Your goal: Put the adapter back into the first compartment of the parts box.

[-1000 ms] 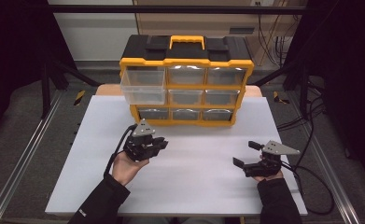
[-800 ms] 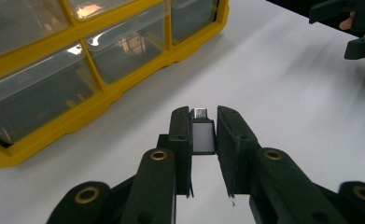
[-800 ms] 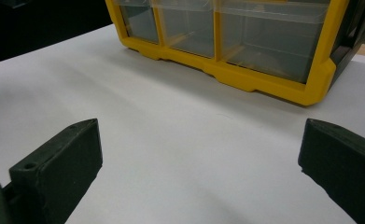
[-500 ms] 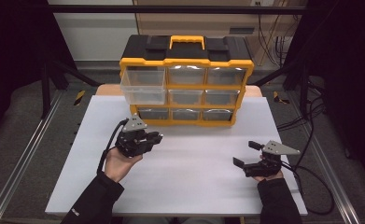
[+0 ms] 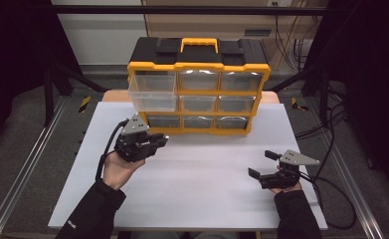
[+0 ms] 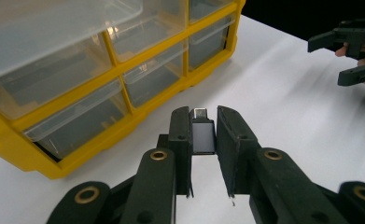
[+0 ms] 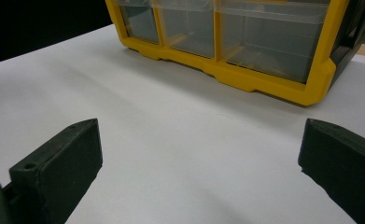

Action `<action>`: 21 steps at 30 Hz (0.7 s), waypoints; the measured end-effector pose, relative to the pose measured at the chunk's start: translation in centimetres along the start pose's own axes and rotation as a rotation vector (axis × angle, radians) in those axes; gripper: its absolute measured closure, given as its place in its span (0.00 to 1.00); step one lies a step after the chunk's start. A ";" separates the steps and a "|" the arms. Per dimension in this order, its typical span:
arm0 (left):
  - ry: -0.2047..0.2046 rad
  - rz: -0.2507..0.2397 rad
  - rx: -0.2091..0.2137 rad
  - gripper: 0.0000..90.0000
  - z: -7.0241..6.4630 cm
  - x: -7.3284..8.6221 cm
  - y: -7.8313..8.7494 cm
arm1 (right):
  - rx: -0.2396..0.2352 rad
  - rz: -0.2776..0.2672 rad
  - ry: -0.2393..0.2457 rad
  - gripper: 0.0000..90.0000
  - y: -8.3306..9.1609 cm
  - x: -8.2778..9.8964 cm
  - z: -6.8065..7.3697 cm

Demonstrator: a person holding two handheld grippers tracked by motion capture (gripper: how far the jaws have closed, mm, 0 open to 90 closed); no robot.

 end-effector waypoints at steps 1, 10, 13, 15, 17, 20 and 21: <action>-0.001 -0.003 -0.001 0.84 0.0 -0.1 0.1 | 0.000 0.000 0.001 0.00 0.0 0.0 0.0; -0.003 -0.024 -0.016 0.84 0.3 -1.1 1.3 | 0.000 0.000 0.001 0.00 0.0 0.0 0.0; -0.001 -0.035 -0.018 0.84 0.5 -1.4 1.8 | 0.001 0.001 0.001 0.00 0.0 0.0 0.0; 0.001 -0.043 -0.020 0.84 0.6 -1.7 2.1 | 0.000 0.001 0.001 0.00 0.0 0.0 0.0; 0.000 -0.046 -0.023 0.84 0.8 -1.8 2.3 | 0.000 0.000 0.001 0.00 0.0 0.0 0.0; -0.001 -0.050 -0.026 0.84 0.9 -2.1 2.7 | 0.000 0.000 0.000 0.00 0.0 0.0 0.0; -0.002 -0.051 -0.028 0.84 0.9 -2.3 2.8 | 0.001 0.000 0.000 0.00 0.0 0.0 0.0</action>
Point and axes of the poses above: each handheld gripper's, and its own axes: y roughly backward along the jaws, x roughly out of its underside, z roughly to its left, the point moved 5 cm from there along -y, roughly forward along the jaws, and after that the axes turned 4 degrees about x, right-handed, at the moved point
